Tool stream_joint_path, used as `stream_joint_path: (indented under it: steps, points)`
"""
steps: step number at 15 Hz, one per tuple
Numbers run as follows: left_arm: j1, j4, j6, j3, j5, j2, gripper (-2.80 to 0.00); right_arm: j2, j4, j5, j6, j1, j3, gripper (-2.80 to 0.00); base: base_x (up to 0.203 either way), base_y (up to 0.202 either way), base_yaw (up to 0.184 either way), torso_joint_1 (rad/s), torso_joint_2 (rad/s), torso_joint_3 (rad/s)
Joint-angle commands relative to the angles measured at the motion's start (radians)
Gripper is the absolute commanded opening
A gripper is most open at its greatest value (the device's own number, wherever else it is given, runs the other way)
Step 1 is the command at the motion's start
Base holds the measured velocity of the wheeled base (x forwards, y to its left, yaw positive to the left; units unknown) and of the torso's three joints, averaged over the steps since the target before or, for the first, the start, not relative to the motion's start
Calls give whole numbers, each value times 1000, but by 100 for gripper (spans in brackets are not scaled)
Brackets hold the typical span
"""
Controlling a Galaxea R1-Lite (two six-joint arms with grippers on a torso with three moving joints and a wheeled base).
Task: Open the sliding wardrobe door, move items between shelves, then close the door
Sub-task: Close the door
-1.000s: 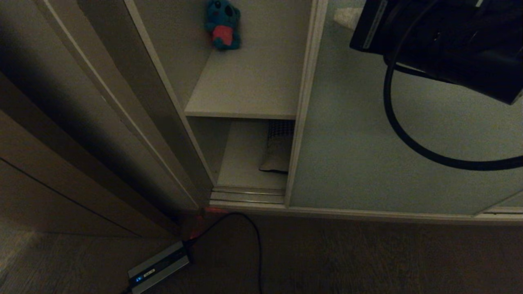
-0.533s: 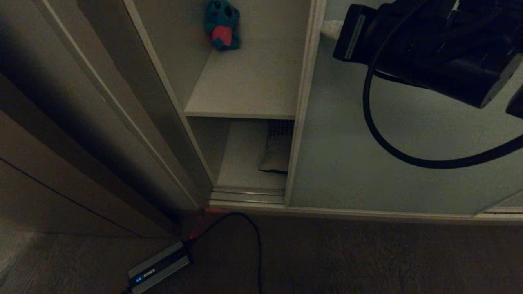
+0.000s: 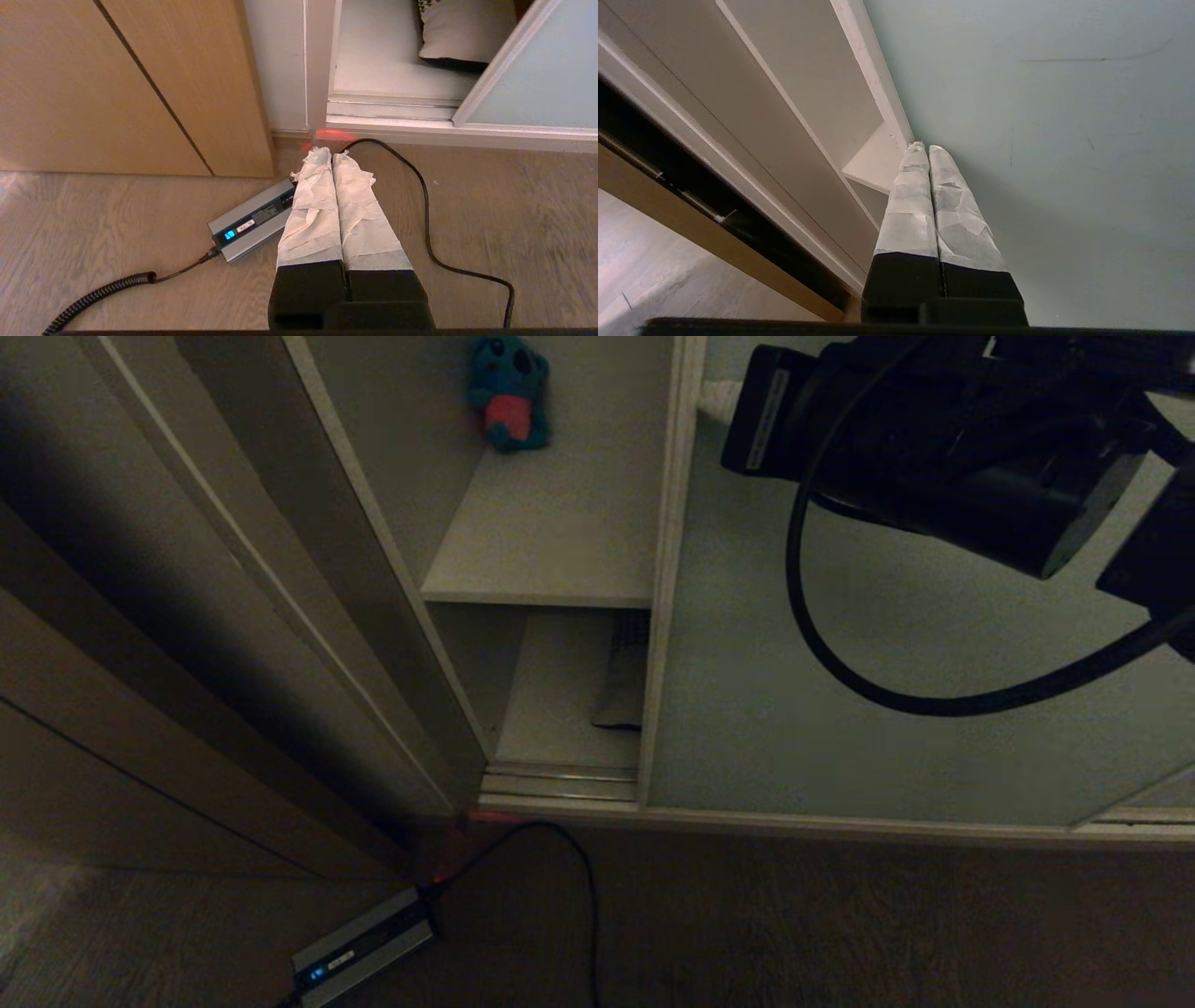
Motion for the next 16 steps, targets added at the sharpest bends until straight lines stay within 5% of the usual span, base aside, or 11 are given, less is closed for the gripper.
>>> stream_joint_path:
  steps: [1, 10, 16]
  points:
    - [0, 0, 0, -1, 0, -2, -280, 46, 0, 1, -2, 28, -34, -280, 0, 0, 0, 0, 0, 0]
    - [0, 0, 0, 0, 0, -2, -280, 143, 71, 13, -5, 216, -252, -280, 0, 0, 0, 0, 0, 0]
    - [0, 0, 0, 0, 0, -2, -280, -115, 76, -49, 0, 224, -35, -280, 0, 0, 0, 0, 0, 0]
